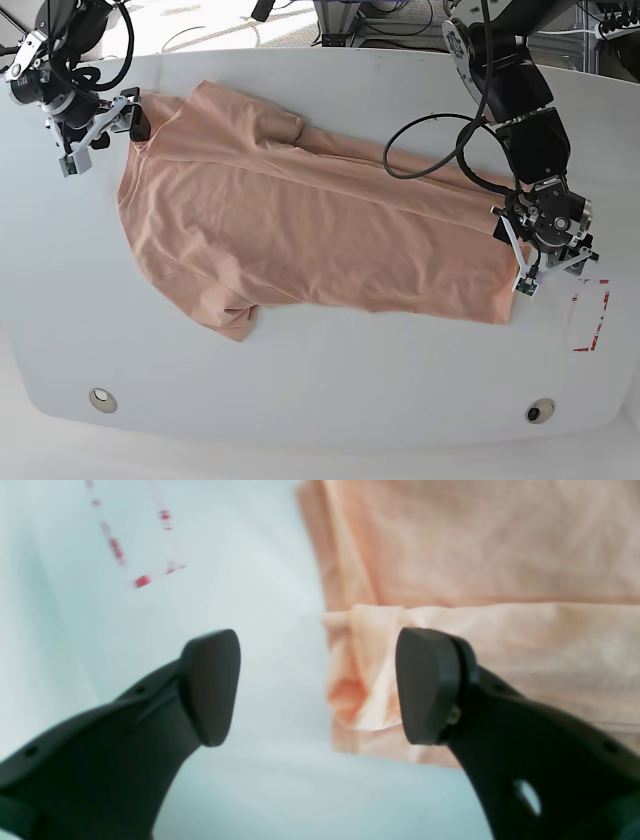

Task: Fold the T-shirt properly
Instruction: 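Lower the stretched shirt onto the table and open both grippers, then move both grippers to the shirt's side edge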

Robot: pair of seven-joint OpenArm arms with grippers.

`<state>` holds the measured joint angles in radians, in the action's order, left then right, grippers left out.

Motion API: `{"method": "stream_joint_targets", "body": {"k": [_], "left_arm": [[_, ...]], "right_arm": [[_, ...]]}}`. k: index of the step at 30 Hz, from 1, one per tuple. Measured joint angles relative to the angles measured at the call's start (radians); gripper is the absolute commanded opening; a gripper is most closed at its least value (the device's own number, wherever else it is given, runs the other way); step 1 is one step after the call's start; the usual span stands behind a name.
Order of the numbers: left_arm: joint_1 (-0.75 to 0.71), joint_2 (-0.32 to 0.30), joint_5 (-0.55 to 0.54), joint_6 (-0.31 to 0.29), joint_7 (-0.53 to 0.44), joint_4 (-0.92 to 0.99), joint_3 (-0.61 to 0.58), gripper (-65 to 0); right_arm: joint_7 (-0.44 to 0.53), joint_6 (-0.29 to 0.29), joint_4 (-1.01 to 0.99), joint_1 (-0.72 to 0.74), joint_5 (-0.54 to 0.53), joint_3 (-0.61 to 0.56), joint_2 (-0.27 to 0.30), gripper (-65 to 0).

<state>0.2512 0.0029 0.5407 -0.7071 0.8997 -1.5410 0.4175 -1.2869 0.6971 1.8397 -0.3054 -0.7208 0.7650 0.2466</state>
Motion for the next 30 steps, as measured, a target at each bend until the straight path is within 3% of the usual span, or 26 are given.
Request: {"method": "stream_joint_targets", "body": {"k": [6,9,11,14,17,25,28,30], "left_arm": [[-0.138,-0.050,-0.195,-0.003,0.001,-0.093,-0.008,-20.4],[-0.179,-0.079,-0.230,-0.001,0.004,-0.111,0.005,-20.4],[-0.195,-0.087,-0.229,0.008,-0.017,-0.111,0.010,-20.4],[-0.223,-0.078,-0.251,0.006,-0.147,-0.110,0.037,-20.4],[-0.235,-0.076,-0.248,0.005,-0.211,-0.092,0.039,-20.4],[-0.232,-0.081,-0.247,0.006,-0.240,0.023,0.040,-20.4],[-0.230,-0.101,-0.249,0.006,-0.243,0.032,0.046,-20.4],[-0.229,-0.103,-0.251,0.006,-0.243,0.035,0.085,-20.7]], "right_arm": [[0.007,-0.001,-0.012,-0.034,0.025,0.012,-0.006,-19.0],[0.058,0.000,-0.024,-0.037,0.115,0.006,-0.010,-19.0],[0.068,0.000,-0.039,-0.037,0.156,0.008,-0.011,-19.0],[0.066,-0.001,-0.086,-0.017,0.188,-0.013,-0.022,-19.0],[0.071,0.000,-0.135,0.000,0.179,-0.043,-0.022,-19.2],[0.106,0.000,-0.180,0.016,0.164,-0.060,-0.020,-19.8],[0.106,0.000,-0.181,0.016,0.164,-0.060,-0.021,-27.9],[0.105,0.000,-0.183,0.018,0.167,-0.060,-0.022,-38.4]]}}
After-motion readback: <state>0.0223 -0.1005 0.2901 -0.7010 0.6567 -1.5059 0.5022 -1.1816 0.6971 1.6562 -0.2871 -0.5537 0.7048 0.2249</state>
